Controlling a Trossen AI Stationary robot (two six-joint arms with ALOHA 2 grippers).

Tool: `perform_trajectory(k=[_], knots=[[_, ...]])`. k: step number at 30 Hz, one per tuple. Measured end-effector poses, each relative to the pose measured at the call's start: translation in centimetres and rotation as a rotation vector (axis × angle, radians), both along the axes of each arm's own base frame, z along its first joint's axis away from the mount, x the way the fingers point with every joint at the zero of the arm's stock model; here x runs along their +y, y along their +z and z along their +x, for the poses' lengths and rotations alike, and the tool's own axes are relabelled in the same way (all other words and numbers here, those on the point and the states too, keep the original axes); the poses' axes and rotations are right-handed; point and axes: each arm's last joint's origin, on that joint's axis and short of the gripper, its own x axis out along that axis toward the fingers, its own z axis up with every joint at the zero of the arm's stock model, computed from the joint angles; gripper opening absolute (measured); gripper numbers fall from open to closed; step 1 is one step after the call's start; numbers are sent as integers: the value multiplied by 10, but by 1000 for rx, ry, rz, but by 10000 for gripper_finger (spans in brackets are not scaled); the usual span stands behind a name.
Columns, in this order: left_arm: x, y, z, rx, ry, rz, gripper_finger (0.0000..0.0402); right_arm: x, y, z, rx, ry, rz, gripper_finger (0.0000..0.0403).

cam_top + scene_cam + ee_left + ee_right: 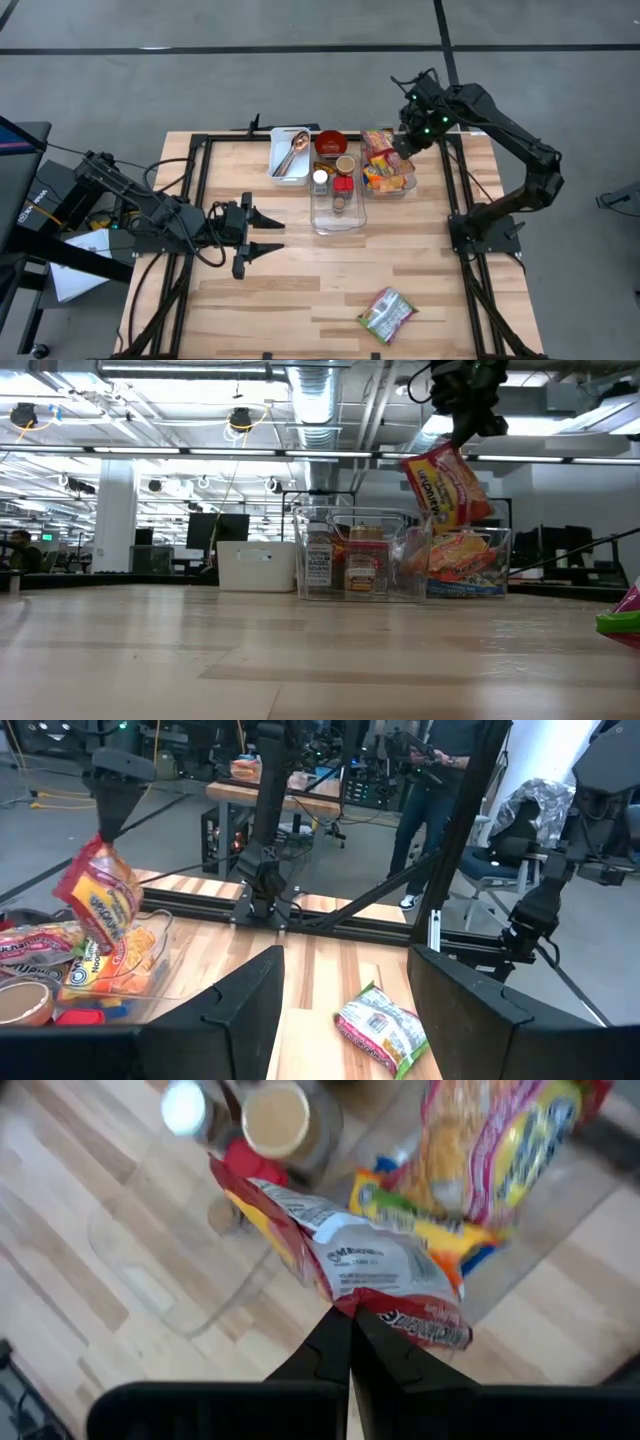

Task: Pick & Place Food Item
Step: Put the red noodle pack into the right transparent bin

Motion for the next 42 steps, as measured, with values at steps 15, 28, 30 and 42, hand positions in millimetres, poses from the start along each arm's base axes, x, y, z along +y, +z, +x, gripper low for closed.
perform_trajectory(k=[15, 28, 30, 42], knots=[[1, 0, 0, -1, 19, -1, 208, -3, -52, 3, 14, 22, 175, 0], [1, 0, 0, -2, 23, -41, 208, -11, -76, -1, 104, 14, 72, 5], [1, 0, 0, -2, 24, -45, 208, -13, -76, -1, 129, 14, 26, 11], [1, 0, 0, -5, 30, -102, 208, -30, -72, 2, 150, -45, -216, 74]])
